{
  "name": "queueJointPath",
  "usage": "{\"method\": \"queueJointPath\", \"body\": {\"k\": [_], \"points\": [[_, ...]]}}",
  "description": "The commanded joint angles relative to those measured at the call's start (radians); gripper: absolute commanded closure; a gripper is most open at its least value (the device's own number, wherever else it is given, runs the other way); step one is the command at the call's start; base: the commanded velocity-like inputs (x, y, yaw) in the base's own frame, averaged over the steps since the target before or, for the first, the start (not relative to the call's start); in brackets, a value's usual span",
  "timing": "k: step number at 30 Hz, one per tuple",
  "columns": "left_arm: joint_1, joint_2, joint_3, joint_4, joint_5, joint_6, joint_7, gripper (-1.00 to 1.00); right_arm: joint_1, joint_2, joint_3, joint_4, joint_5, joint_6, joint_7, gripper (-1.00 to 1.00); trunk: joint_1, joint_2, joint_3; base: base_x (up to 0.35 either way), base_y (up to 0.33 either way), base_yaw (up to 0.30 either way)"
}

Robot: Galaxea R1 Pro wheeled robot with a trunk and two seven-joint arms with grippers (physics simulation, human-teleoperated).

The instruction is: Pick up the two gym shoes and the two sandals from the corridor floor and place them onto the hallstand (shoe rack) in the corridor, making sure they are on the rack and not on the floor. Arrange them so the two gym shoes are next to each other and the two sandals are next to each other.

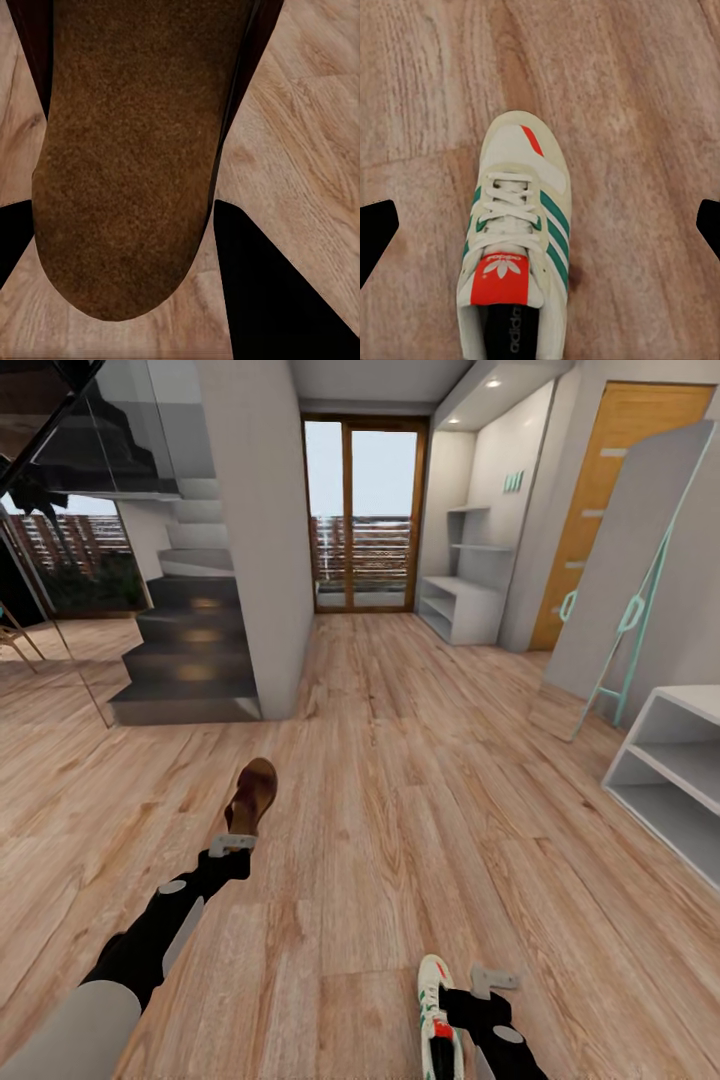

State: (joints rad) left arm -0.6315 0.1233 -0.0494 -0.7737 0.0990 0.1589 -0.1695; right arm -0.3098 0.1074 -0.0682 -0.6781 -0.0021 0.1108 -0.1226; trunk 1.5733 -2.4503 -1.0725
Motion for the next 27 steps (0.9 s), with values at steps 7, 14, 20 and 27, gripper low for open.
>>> {"method": "queueJointPath", "body": {"k": [7,14,20,27], "points": [[0.0,0.0,-0.003,-0.004,0.008,0.01,-0.001,1.0,0.0,0.0,-0.002,-0.002,0.0,0.006,-0.002,-1.0,0.027,-0.05,-0.033,0.0,0.0,0.07],[0.0,-0.001,-0.003,-0.004,0.008,0.01,-0.001,1.0,0.0,0.0,-0.001,-0.001,0.001,0.004,-0.002,-1.0,0.03,-0.051,-0.071,0.0,0.0,0.071],[0.0,-0.001,-0.003,-0.004,0.007,0.01,-0.001,1.0,0.0,0.0,-0.001,-0.001,0.001,0.004,-0.001,-1.0,0.033,-0.053,-0.103,0.0,0.0,0.071],[0.0,-0.001,-0.003,-0.004,0.007,0.01,-0.001,1.0,0.0,0.0,0.0,0.001,0.002,-0.006,-0.002,-1.0,0.036,-0.054,-0.14,0.0,0.0,0.073]]}}
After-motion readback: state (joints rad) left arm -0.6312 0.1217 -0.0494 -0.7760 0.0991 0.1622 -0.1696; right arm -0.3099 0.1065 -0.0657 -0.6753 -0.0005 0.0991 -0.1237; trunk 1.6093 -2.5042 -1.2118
